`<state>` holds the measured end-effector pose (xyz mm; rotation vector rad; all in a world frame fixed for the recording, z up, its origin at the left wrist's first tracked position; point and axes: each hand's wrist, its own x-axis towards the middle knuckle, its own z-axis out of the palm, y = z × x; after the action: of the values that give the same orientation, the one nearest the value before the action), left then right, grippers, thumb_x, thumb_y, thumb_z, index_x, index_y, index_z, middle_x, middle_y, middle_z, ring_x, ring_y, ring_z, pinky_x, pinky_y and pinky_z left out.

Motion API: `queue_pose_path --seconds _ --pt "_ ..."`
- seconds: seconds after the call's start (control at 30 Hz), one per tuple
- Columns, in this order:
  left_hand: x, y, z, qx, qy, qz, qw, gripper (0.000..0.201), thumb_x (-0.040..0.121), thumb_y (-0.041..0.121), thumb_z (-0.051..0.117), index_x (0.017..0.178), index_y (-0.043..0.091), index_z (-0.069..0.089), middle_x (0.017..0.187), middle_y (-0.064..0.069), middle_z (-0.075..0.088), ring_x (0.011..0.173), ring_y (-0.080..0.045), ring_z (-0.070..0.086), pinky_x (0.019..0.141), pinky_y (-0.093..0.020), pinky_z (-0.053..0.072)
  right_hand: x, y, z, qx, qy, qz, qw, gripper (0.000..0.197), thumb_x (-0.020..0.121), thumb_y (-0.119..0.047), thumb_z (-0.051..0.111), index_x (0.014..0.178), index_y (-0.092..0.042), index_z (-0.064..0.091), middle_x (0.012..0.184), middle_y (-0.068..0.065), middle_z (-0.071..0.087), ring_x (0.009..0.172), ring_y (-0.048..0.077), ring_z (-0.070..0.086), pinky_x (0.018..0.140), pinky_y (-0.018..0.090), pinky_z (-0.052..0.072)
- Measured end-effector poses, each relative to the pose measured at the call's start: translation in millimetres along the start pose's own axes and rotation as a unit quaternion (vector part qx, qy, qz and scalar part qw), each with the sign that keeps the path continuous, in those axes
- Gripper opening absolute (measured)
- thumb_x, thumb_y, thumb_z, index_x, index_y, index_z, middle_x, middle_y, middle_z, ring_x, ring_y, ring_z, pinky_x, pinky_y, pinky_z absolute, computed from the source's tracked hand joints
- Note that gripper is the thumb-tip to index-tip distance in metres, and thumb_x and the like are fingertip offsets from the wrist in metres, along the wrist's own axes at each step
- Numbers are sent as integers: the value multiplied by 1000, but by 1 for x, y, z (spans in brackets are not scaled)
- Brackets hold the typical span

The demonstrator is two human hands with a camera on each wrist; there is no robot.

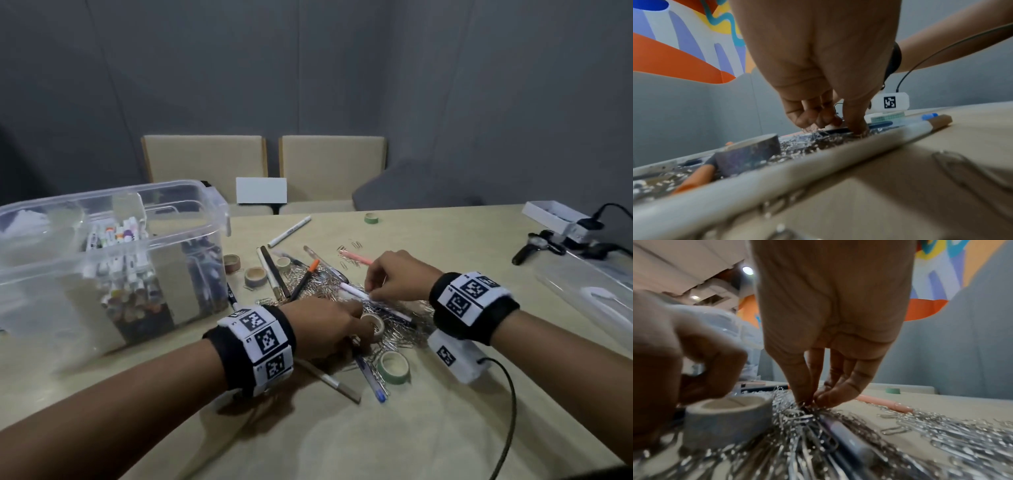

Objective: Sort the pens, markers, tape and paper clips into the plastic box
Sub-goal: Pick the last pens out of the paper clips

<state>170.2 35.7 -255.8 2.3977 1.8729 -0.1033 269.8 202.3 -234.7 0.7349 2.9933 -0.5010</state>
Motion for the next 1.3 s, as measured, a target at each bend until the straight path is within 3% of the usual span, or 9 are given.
queue_pose_path --seconds 0.23,0.37,0.47,0.53,0.7,0.87,1.07,1.17,1.3 --pt "1 -2 -3 34 30 52 998 35 89 11 61 123 22 61 120 -9 51 96 -29 59 75 -41 52 0 -9 14 -97 -4 -17 995 14 81 -26 69 86 -15 77 81 -10 64 72 14 66 60 25 53" --pt "-11 -17 -15 36 85 48 995 15 92 19 60 107 18 64 106 -2 61 97 -18 52 80 -25 42 7 -10 14 -110 -34 -8 993 16 80 -23 65 84 -9 74 81 2 70 70 17 65 62 31 56" --pt "-29 -34 -29 -20 112 -52 992 11 98 17 50 107 18 55 99 3 61 87 -12 56 74 -21 48 13 -7 1 -24 -40 3 999 29 87 -20 56 90 7 68 80 -3 68 64 21 57 59 32 46" --pt "-40 -48 -36 -44 137 -111 983 14 99 13 45 111 17 51 94 6 63 80 -11 57 67 -18 46 17 -7 -12 93 -26 19 995 29 92 -16 52 93 10 63 87 14 71 69 27 63 64 35 51" --pt "-46 -74 -37 -144 182 -166 958 13 96 7 51 104 15 55 90 6 71 84 -16 65 77 -33 51 40 -20 -27 257 6 65 964 8 98 -7 41 97 -4 48 86 13 60 64 23 61 62 36 55" --pt "-29 -82 -22 -335 230 -217 888 16 97 25 53 100 14 65 100 -1 72 98 -17 66 90 -41 51 80 -30 -10 22 -21 58 998 38 89 -27 60 120 -7 51 112 12 60 95 26 59 71 30 43" --pt "-27 -78 -43 -517 360 -263 731 25 103 11 37 89 8 57 75 -12 66 71 -24 63 68 -31 52 94 -43 14 -51 -40 51 997 30 86 -22 66 110 -6 60 110 13 63 95 27 60 74 32 48" --pt "-38 -88 -51 -516 379 -293 710 24 103 9 36 89 7 54 62 -7 44 56 -20 44 56 -31 43 93 -46 14 -60 -49 42 996 20 92 -16 55 107 -4 59 101 12 62 84 24 55 65 28 43" --pt "-47 -90 -48 -469 337 -339 743 21 102 11 37 94 9 55 62 0 38 50 -12 33 45 -22 27 90 -45 8 -20 -39 43 998 21 95 -13 46 74 -9 47 74 6 53 62 18 48 52 25 35"
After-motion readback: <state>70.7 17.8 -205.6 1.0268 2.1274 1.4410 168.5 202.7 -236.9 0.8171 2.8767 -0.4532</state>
